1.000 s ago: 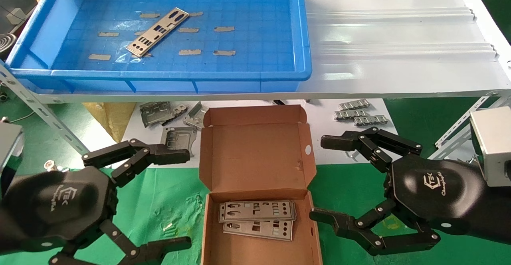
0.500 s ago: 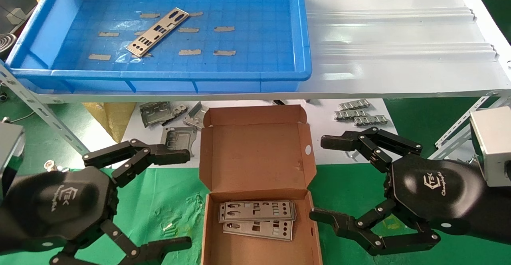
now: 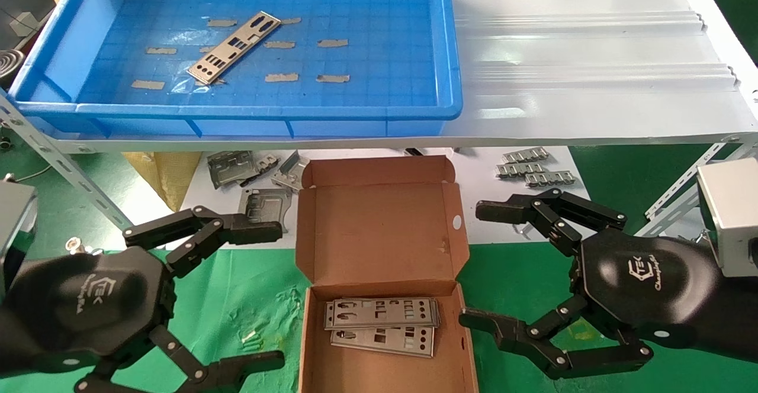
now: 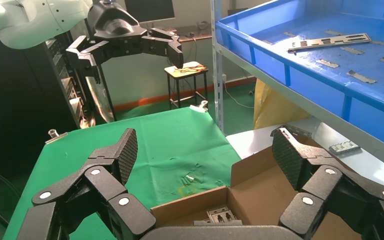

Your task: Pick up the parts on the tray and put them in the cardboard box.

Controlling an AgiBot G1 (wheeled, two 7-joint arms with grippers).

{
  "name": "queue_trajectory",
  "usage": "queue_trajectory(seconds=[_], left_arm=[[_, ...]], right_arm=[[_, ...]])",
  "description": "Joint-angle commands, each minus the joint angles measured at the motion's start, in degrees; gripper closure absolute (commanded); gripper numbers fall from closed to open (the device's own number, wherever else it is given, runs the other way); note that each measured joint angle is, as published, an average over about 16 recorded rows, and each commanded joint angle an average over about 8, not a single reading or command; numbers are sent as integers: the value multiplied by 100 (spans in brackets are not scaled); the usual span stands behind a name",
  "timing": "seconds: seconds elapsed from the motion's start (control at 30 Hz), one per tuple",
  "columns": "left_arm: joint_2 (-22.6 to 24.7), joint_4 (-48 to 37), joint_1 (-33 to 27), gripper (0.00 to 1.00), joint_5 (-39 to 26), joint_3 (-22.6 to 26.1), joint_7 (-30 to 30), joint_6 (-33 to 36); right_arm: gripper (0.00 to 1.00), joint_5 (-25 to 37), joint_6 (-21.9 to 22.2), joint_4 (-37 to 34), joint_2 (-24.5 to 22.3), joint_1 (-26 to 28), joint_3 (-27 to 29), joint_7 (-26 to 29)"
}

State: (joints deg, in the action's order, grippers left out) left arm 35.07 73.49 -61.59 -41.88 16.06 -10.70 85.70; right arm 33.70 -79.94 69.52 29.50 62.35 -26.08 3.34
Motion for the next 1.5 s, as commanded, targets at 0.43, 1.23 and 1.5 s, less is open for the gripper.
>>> queue_trajectory(seconds=[0.43,1.23,1.5], left_arm=[[1,-2,-1,0,0,1,0,0],[1,-2,-1,0,0,2,0,0],[1,-2,-1,0,0,1,0,0]], right_arm=[[0,0,0,0,0,0,0,0],[0,0,0,0,0,0,0,0],[0,0,0,0,0,0,0,0]])
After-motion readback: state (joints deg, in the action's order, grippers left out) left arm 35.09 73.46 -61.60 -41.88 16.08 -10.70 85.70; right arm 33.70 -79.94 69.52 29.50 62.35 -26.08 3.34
